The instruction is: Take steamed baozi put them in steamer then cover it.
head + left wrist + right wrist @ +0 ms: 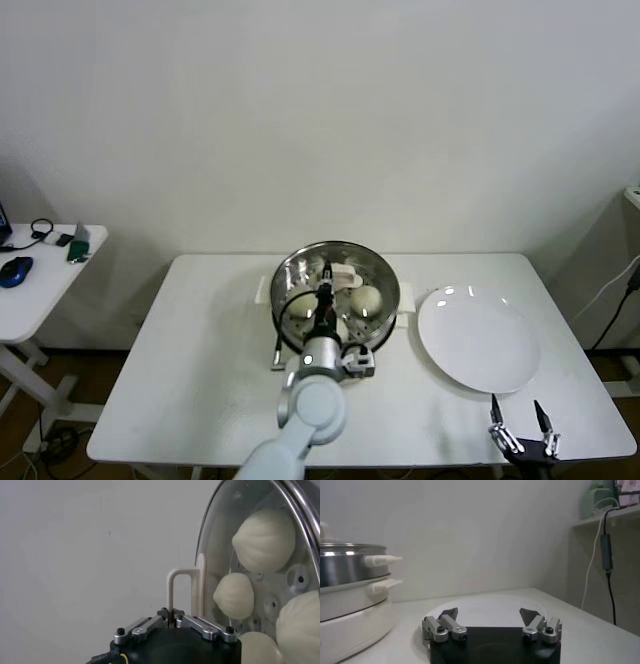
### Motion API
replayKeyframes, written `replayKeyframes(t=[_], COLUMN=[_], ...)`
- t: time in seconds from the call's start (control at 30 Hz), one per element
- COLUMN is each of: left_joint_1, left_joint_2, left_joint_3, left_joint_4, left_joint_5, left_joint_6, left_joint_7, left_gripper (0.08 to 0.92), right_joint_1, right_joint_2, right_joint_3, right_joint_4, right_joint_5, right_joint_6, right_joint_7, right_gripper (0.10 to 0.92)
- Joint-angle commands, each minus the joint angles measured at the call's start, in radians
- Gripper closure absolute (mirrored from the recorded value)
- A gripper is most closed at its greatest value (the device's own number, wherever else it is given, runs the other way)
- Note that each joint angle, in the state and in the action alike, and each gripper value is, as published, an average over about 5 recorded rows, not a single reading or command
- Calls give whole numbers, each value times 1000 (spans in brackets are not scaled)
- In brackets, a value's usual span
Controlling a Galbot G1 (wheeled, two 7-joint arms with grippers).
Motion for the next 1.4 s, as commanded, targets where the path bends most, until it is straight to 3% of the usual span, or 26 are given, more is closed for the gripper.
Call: replayKeyframes(t=[0.03,0.33,0.77,1.0,1.23,1.4], left_joint_1=[-4,-14,57,119,254,403], left_joint_2=[12,37,140,233,347,319], left_joint_3=[1,20,47,-74,-380,-664], left_joint_4=[-8,-51,-240,-397,-494,-456], left_joint_5=[-15,-68,-213,-571,-1234,-1620], left_joint_6=[-6,-5,10,-56,-243,-398], left_joint_7=[-1,7,25,-141,-353,-300], left_gripper=[809,552,201,177,177,177], right_joint_1=[2,4,21,10,6,25], right_joint_2=[-1,-1,7,11,16,24], right_joint_3=[-2,-1,-12,-12,-3,-5], right_joint_4=[1,5,12,70,131,125], right_joint_5=[0,1,14,15,-21,-78], right_joint_6=[0,-7,-51,-77,-118,-126], right_joint_7=[-6,-19,29,61,63,63], right_gripper=[203,203,203,203,203,203])
